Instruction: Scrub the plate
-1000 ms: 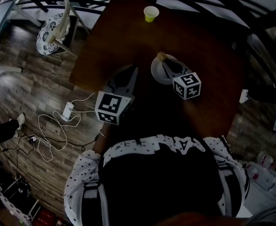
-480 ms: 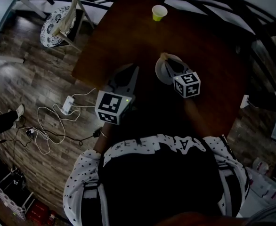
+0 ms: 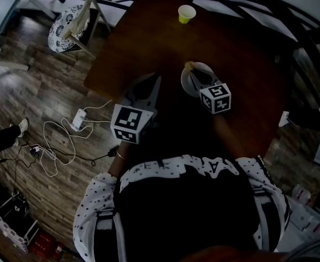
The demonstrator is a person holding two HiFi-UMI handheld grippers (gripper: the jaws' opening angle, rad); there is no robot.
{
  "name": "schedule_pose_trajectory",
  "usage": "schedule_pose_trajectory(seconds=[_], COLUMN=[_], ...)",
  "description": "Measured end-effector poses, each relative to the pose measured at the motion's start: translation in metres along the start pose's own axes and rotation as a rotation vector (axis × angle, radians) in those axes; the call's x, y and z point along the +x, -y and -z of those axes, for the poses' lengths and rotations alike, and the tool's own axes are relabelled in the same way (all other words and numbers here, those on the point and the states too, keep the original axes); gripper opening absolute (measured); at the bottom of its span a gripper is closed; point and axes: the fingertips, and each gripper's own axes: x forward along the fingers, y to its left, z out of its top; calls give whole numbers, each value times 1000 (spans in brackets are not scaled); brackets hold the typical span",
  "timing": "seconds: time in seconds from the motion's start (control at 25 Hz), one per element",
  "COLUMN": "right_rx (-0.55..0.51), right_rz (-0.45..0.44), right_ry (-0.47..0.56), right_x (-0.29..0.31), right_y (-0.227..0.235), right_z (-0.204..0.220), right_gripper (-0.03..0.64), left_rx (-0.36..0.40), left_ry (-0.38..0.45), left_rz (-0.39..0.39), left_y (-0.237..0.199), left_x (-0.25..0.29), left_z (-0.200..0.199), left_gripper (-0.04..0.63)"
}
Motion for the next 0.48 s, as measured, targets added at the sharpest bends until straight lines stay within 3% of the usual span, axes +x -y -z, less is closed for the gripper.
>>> schedule_pose_trajectory(seconds=[0.48], right_rx=[-5], right_rz=[-32], right_ry=[-9], right_x=[1], right_y=[-14], right_z=[8], right_gripper=[49], left_rx=[-11], left_ry=[-3], left_rz=[5], left_y=[0], left_x=[-3], left_z=[4], left_gripper=[15])
